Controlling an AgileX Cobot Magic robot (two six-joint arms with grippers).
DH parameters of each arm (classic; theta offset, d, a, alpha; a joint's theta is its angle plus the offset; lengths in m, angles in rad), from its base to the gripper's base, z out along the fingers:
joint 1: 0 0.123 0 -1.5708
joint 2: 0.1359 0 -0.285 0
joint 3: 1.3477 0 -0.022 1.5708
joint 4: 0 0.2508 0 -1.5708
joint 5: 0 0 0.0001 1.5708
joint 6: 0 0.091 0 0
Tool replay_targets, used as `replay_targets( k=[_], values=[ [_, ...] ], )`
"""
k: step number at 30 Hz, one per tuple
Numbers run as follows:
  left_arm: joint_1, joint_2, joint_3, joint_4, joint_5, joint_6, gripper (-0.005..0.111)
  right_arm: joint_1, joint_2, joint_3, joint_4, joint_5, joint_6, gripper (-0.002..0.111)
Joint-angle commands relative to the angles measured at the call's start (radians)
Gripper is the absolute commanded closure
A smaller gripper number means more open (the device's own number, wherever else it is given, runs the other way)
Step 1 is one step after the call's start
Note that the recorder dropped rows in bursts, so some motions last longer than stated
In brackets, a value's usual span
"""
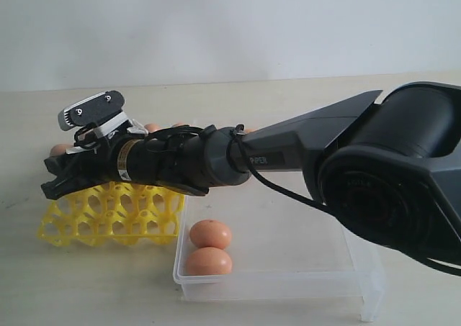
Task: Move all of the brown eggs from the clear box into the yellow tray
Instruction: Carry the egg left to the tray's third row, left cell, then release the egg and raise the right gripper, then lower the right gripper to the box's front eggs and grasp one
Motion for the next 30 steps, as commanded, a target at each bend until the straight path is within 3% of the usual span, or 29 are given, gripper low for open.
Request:
replay_targets(
  k=[1, 8, 16, 20, 22, 25, 30],
  values=[
    [-0.004, -0.006, -0.004, 0.0, -0.008, -0.005, 0.107, -0.002, 0.008, -0.009, -0.006, -0.009, 0.053, 0.091],
    [-0.004, -0.006, -0.004, 0.0, -0.008, -0.005, 0.107, -0.002, 0.019, -0.009, -0.026, -0.009, 0.068, 0.052],
    [-0.004, -0.006, -0.004, 0.0, -0.008, -0.005, 0.107, -0.002, -0.008, -0.009, -0.034, 0.056, 0.074, 0.045],
    [-0.004, -0.006, -0.004, 0.0, -0.008, -0.005, 0.107, 0.006, -0.093, -0.009, -0.049, 0.205, 0.076, 0.045],
    [-0.004, -0.006, -0.004, 0.0, -0.008, -0.005, 0.107, 0.015, -0.177, -0.005, -0.051, 0.359, 0.072, 0.046],
    [-0.004, -0.006, -0.004, 0.0, -0.008, -0.005, 0.107, 0.038, -0.323, -0.005, -0.035, 0.726, 0.0, 0.049],
    [-0.004, -0.006, -0.004, 0.0, -0.008, -0.005, 0.107, 0.062, -0.494, -0.005, 0.243, 1.358, -0.529, 0.059]
  ],
)
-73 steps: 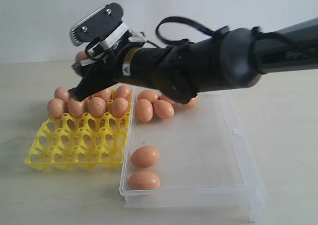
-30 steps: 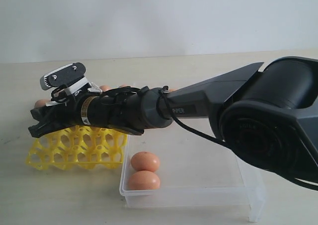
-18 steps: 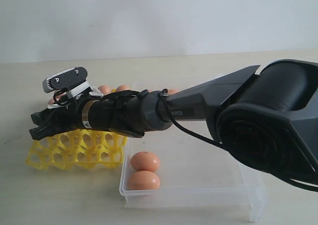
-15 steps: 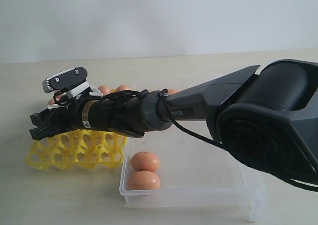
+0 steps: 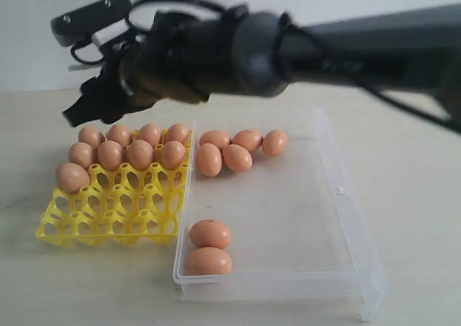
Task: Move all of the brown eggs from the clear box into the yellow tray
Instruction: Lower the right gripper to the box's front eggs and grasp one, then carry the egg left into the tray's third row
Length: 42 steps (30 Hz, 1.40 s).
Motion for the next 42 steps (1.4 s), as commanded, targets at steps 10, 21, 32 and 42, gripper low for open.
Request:
replay_targets(
  k=[10, 21, 32, 42],
  values=[
    [-0.004, -0.006, -0.004, 0.0, -0.008, -0.005, 0.107, -0.081, -0.14, 0.108, 0.512, 0.759, -0.94, 0.054],
    [-0.004, -0.006, -0.004, 0.0, -0.008, -0.005, 0.107, -0.081, -0.01, 0.177, 0.563, 0.493, -1.09, 0.045],
    [-0.004, -0.006, -0.004, 0.0, -0.008, -0.005, 0.107, -0.081, 0.115, 0.177, 0.63, 0.438, -1.168, 0.064],
    [-0.004, -0.006, -0.004, 0.0, -0.008, -0.005, 0.107, -0.081, -0.045, 0.177, 0.492, 0.361, -1.144, 0.108]
  ],
)
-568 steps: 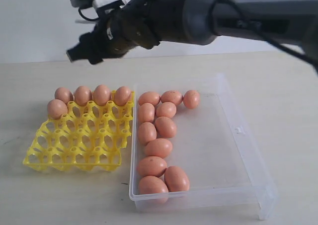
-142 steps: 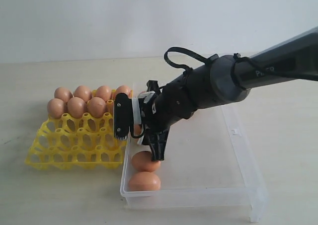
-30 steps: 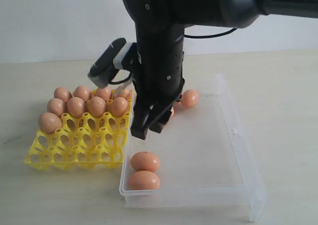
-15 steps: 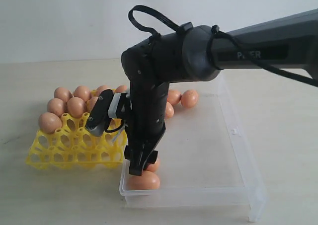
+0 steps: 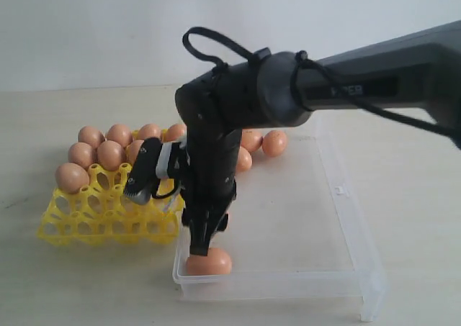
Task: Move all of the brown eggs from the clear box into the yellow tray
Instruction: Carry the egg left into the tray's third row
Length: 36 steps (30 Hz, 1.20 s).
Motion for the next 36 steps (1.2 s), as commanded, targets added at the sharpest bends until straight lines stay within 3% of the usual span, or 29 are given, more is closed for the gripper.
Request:
replay_targets(
  k=[1, 4, 8, 12, 16, 23, 36],
  values=[
    [-0.004, -0.006, -0.004, 0.0, -0.008, -0.005, 0.107, -0.003, -0.123, -0.002, -0.107, -0.084, 0.034, 0.108],
    [-0.004, -0.006, -0.004, 0.0, -0.008, -0.005, 0.107, -0.003, -0.177, -0.002, -0.136, -0.239, 0.117, 0.108],
    [-0.004, -0.006, -0.004, 0.0, -0.008, -0.005, 0.107, 0.002, -0.179, -0.002, -0.003, -0.516, 0.195, 0.108],
    [-0.004, -0.006, -0.004, 0.0, -0.008, -0.005, 0.107, 0.026, -0.106, -0.002, 0.114, -0.827, 0.205, 0.108],
    [-0.004, -0.006, -0.004, 0.0, -0.008, -0.005, 0.107, 0.064, -0.016, -0.002, 0.109, -1.042, 0.3, 0.108],
    [-0.004, -0.006, -0.004, 0.0, -0.008, -0.005, 0.107, 0.077, 0.127, -0.002, 0.076, -1.243, 0.478, 0.108],
    [-0.004, -0.006, -0.004, 0.0, -0.008, -0.005, 0.107, 0.077, 0.249, -0.002, 0.068, -1.337, 0.554, 0.105]
  ],
)
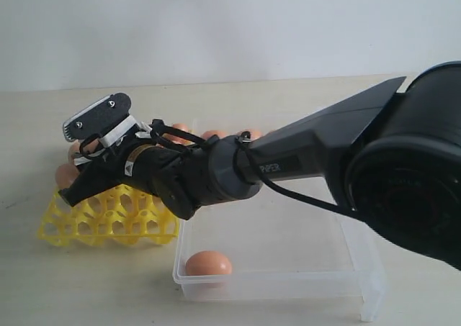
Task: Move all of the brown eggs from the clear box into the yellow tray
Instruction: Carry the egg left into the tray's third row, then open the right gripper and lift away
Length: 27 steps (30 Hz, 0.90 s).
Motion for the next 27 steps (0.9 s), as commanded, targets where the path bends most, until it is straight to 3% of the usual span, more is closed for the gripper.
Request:
replay_targets(
  k=[1, 6, 10, 12, 16, 20, 23, 27],
  values=[
    [-0.004, -0.006, -0.004, 0.0, -0.008, -0.005, 0.107, 0.0, 0.026, -0.002, -0.013, -0.061, 0.067, 0.102],
    [-0.004, -0.006, -0.004, 0.0, -0.008, -0.005, 0.107, 0.0, 0.045, -0.002, -0.032, -0.06, 0.113, 0.077],
    [-0.004, -0.006, -0.004, 0.0, -0.008, -0.005, 0.107, 0.0, 0.047, -0.002, -0.032, -0.049, 0.113, 0.049],
    [-0.004, -0.006, -0.004, 0.0, -0.008, -0.005, 0.107, 0.0, 0.037, -0.002, -0.032, -0.033, 0.113, 0.04],
    [-0.004, -0.006, -0.004, 0.0, -0.008, -0.005, 0.107, 0.0, -0.04, -0.002, -0.073, 0.12, 0.101, 0.041],
    [-0.004, -0.006, -0.004, 0.0, -0.008, -0.005, 0.107, 0.0, -0.189, -0.002, -0.174, 0.385, 0.099, 0.051],
    [-0.004, -0.006, -0.004, 0.0, -0.008, -0.005, 0.107, 0.0, -0.327, -0.002, -0.19, 0.665, 0.08, 0.059],
    [-0.004, -0.006, -0.004, 0.0, -0.008, -0.005, 0.107, 0.0, -0.459, -0.002, -0.177, 1.094, -0.008, 0.052]
  ],
)
